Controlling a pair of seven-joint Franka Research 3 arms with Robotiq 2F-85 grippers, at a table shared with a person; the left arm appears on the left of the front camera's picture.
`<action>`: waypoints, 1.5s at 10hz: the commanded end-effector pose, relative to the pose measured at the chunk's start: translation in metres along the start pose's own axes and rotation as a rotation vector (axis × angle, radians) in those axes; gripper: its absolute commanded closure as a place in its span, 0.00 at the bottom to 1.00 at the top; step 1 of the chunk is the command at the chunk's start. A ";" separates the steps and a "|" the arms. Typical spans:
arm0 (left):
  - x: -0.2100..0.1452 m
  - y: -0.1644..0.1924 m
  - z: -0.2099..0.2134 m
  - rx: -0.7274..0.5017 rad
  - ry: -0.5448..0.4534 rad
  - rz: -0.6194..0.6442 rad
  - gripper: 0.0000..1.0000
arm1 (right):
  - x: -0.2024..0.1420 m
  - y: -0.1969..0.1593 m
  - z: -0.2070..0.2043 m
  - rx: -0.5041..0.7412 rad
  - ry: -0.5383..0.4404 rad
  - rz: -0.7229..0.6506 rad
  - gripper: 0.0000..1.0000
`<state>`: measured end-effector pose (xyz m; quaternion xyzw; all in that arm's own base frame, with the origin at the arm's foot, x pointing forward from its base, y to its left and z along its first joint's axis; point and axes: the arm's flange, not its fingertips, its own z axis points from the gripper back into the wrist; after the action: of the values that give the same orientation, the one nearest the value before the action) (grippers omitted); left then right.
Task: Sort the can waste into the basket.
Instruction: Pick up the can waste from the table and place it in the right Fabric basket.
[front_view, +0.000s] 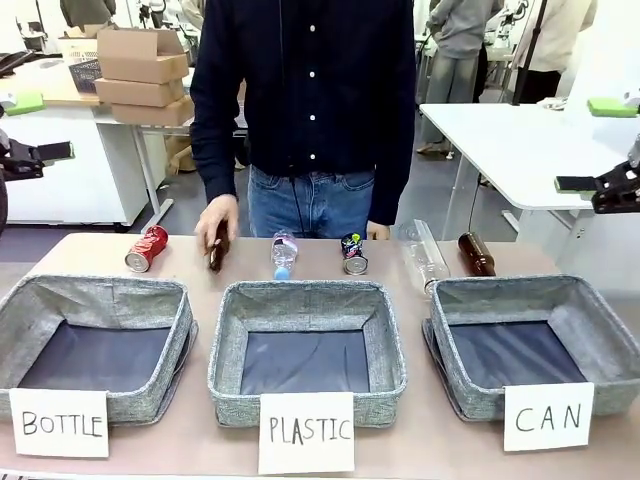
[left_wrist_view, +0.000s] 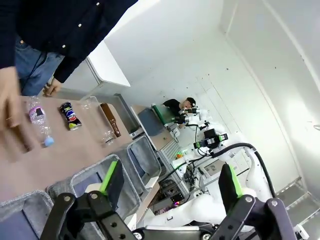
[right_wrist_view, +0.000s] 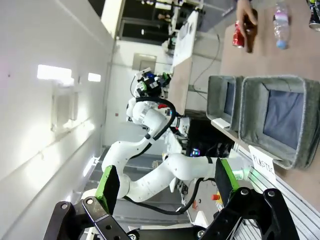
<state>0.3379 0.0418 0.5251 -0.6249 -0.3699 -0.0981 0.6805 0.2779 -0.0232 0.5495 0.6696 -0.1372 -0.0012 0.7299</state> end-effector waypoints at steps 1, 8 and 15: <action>0.002 0.001 -0.003 -0.024 -0.016 -0.016 0.00 | 0.013 0.005 -0.028 -0.213 0.048 -0.051 0.00; 0.002 0.001 -0.003 -0.024 -0.016 -0.016 0.00 | 0.143 -0.038 -0.207 -0.942 0.242 0.013 0.00; 0.002 0.001 -0.003 -0.024 -0.016 -0.016 0.00 | 0.230 -0.108 -0.286 -0.923 0.155 0.043 0.00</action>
<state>0.3391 0.0419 0.5233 -0.6261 -0.3661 -0.0981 0.6814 0.5296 0.1769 0.4810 0.2705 -0.0773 0.0142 0.9595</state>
